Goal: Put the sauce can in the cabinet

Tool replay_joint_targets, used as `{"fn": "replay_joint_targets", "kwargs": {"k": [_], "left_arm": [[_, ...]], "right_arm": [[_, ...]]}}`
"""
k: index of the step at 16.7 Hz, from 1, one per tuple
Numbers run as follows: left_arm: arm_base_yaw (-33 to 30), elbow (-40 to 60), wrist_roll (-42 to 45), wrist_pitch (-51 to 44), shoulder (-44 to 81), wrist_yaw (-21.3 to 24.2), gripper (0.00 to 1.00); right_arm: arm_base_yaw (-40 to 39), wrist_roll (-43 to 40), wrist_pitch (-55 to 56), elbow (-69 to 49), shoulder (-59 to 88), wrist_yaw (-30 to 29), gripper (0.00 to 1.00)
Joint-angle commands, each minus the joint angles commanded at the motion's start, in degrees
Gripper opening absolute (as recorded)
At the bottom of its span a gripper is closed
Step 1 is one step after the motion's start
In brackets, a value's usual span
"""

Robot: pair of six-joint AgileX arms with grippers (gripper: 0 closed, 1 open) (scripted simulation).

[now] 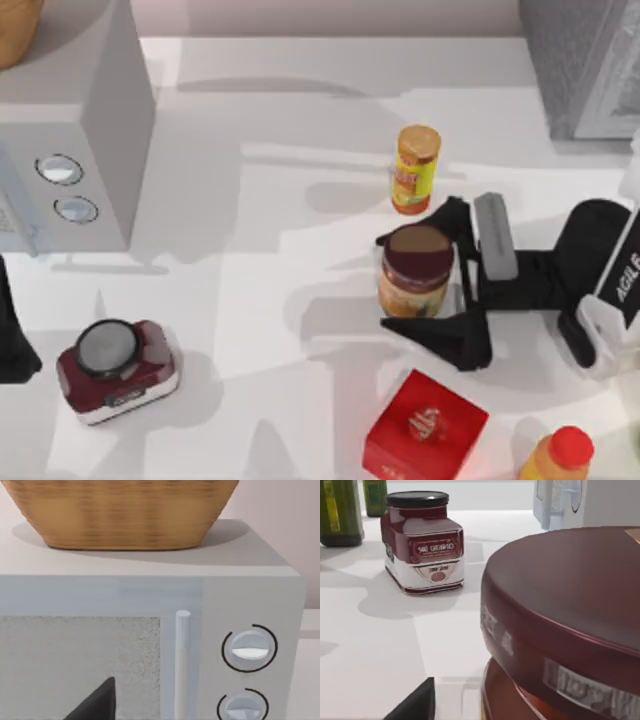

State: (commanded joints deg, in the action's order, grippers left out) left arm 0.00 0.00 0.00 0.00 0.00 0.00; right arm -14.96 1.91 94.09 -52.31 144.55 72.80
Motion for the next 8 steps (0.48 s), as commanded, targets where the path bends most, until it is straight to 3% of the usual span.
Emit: {"fn": "replay_joint_targets", "kwargs": {"k": [1,8], "left_arm": [[0.0,0.0,0.0,0.0,0.0,0.0,1.0],[0.0,0.0,0.0,0.0,0.0,0.0,1.0]], "right_arm": [[0.0,0.0,0.0,0.0,0.0,0.0,1.0],[0.0,0.0,0.0,0.0,0.0,0.0,0.47]]}}
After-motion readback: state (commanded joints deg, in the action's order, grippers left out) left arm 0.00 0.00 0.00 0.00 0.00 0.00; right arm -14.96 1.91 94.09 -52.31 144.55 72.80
